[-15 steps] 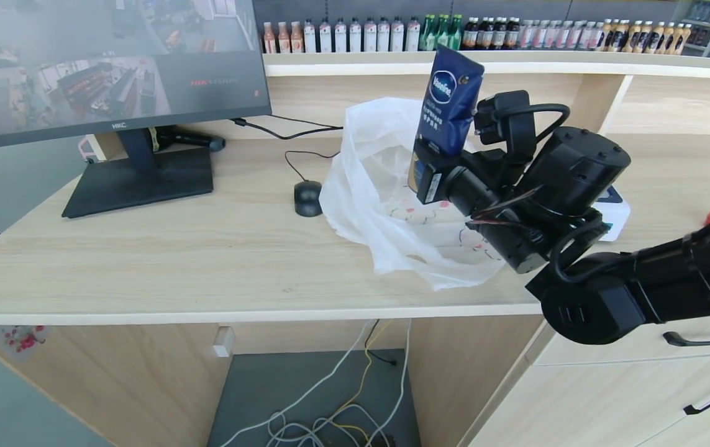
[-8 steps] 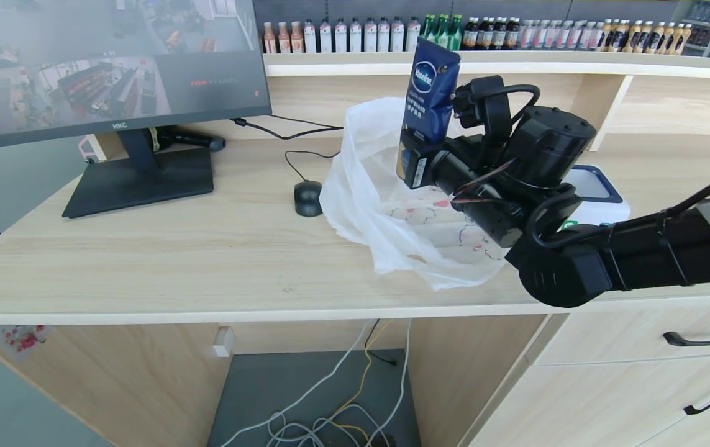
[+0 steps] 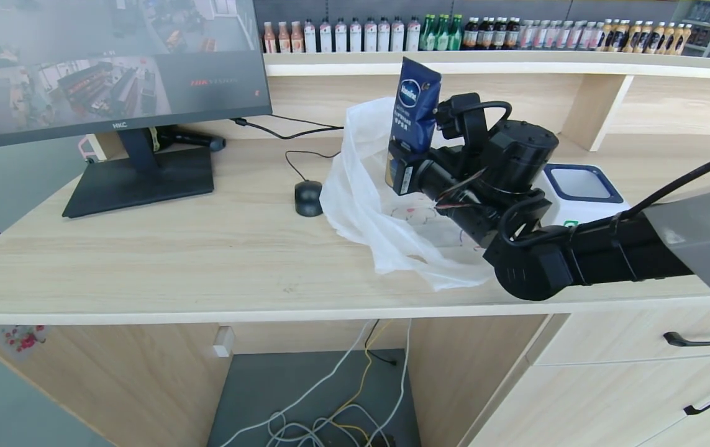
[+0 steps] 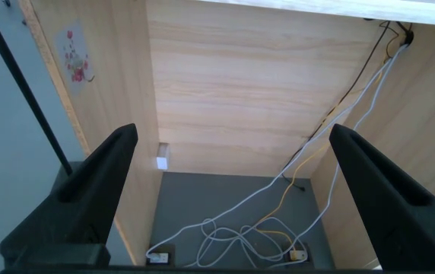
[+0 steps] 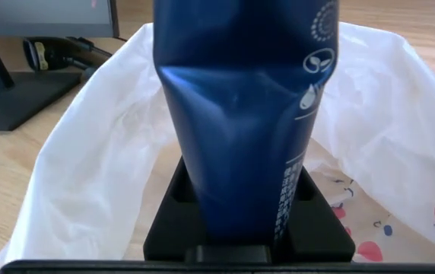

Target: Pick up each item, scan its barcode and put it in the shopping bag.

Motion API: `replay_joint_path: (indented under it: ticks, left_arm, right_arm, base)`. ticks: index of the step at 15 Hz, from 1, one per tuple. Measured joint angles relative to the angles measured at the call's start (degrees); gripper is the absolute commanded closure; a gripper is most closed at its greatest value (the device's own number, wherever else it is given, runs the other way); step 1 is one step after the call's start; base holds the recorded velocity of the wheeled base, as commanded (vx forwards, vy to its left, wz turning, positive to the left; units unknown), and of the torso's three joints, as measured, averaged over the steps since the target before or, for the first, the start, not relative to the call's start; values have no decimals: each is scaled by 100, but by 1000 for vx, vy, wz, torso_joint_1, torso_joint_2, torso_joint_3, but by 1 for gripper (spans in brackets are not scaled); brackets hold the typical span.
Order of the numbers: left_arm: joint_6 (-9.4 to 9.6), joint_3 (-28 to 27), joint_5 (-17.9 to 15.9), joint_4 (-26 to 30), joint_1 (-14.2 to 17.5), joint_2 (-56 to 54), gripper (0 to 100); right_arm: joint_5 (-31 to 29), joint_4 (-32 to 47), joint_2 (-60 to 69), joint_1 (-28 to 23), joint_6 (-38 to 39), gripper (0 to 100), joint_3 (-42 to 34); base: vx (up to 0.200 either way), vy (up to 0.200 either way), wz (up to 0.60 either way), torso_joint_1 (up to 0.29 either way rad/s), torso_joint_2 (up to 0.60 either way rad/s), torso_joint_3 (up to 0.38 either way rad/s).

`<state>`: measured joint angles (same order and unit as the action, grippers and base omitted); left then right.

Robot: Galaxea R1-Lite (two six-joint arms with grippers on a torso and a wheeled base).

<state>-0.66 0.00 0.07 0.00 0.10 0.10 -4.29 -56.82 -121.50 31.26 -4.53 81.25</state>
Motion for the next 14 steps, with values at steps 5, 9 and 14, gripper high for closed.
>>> replay_joint_path:
  ticks: [5,9,14]
  left_arm:
    - [-2,0,0,0,-5,0,0]
    - [-5,0,0,0,-2,0,0]
    - [-2,0,-2,0,-2,0,0]
  right_arm:
    - [28,49,-140,-26,9,100,135]
    - [27,282,-243,-1,9,100,315]
    - [27,272,-339,-12,9,100,354]
  base:
    - [0,0,0,0,0,0]
    - [0,0,0,0,0,0]
    - [0,0,0,0,0,0]
